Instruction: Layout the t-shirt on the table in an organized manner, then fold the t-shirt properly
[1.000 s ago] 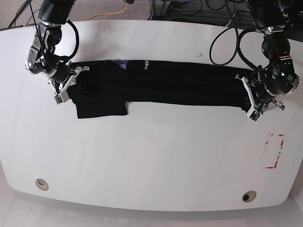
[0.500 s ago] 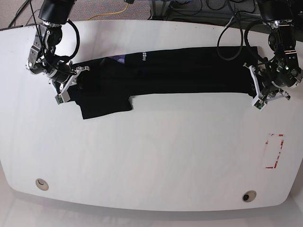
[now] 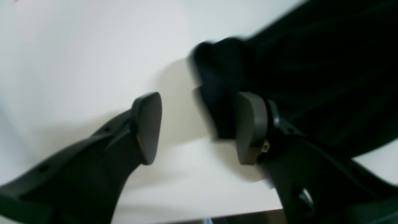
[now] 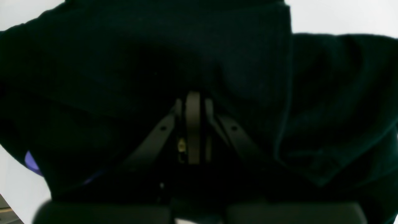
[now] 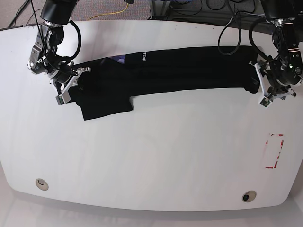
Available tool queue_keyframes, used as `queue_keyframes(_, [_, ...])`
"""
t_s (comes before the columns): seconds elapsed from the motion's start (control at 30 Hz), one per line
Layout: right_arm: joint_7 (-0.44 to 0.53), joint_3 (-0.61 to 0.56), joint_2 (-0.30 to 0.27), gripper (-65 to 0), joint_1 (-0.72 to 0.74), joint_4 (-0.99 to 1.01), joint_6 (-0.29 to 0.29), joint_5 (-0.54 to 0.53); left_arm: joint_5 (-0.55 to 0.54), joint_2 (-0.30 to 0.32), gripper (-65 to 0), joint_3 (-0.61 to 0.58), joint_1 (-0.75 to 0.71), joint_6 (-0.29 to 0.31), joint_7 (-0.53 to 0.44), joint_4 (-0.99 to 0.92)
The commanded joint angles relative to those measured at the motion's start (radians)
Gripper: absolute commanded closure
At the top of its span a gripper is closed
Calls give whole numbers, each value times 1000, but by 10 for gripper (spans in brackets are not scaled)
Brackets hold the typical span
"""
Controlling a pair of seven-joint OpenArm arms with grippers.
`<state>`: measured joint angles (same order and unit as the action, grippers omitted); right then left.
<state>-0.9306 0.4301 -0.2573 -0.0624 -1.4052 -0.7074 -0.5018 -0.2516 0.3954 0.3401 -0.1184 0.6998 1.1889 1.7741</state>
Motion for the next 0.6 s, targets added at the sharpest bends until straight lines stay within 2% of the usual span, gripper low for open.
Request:
queue_keyframes(0.0, [-44,-1,-6,-17,-3,0,9,44,1,23,-350,15,39,-2,-7,20])
queue_keyframes(0.4, [-44,-1,-7,-17,-1,0,9,44,-2,17,-351,7,127,-2,-4,-7])
queue_keyframes(0.57, [-44,-1,-6,-17,-1,0,9,44,-68,10,-351,-17,161,-2,-4,-102])
